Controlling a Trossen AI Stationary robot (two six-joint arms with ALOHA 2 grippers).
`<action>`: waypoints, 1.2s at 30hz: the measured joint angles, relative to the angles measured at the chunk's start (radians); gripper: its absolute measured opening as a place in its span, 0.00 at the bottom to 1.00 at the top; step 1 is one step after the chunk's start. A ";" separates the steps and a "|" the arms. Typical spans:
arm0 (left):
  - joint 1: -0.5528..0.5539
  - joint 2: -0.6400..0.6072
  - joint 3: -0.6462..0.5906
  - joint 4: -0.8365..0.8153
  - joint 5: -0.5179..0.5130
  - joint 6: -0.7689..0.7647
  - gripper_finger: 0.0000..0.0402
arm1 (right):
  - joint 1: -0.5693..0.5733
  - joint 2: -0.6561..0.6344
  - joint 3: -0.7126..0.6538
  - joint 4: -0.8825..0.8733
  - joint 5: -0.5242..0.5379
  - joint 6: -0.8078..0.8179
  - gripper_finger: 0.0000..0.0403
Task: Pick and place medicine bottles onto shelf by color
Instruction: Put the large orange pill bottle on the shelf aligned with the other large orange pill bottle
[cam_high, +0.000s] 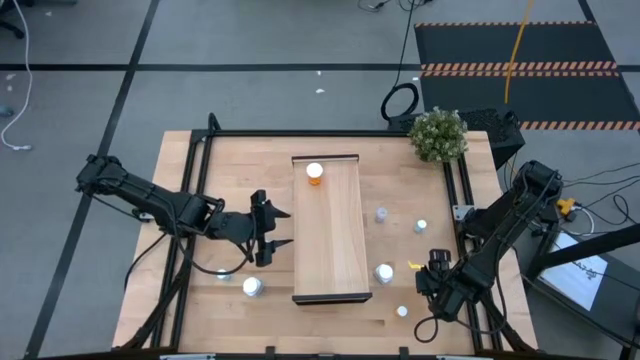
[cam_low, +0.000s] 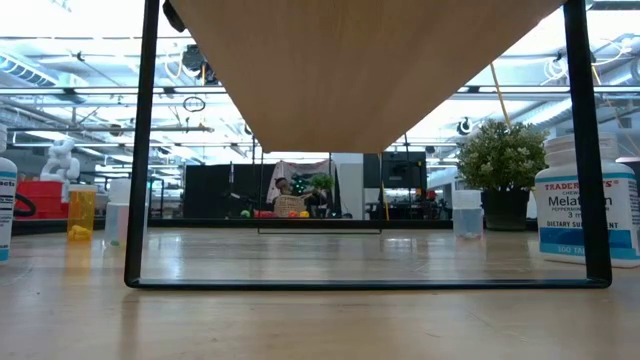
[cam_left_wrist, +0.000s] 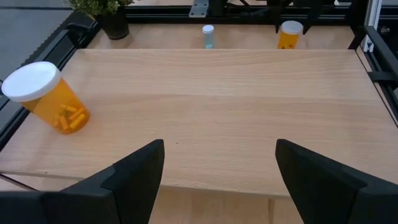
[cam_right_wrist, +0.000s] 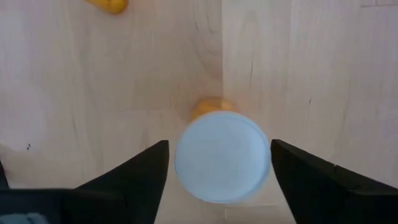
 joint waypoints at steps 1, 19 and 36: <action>0.000 0.000 0.000 0.000 0.000 0.000 0.77 | 0.000 0.000 0.000 0.000 0.000 0.001 0.64; 0.000 0.000 0.000 0.001 0.000 -0.002 0.77 | -0.002 -0.013 0.000 0.024 -0.003 0.010 0.55; 0.000 0.000 0.000 0.001 0.000 0.004 0.77 | -0.170 -0.295 0.001 0.009 -0.005 0.110 0.55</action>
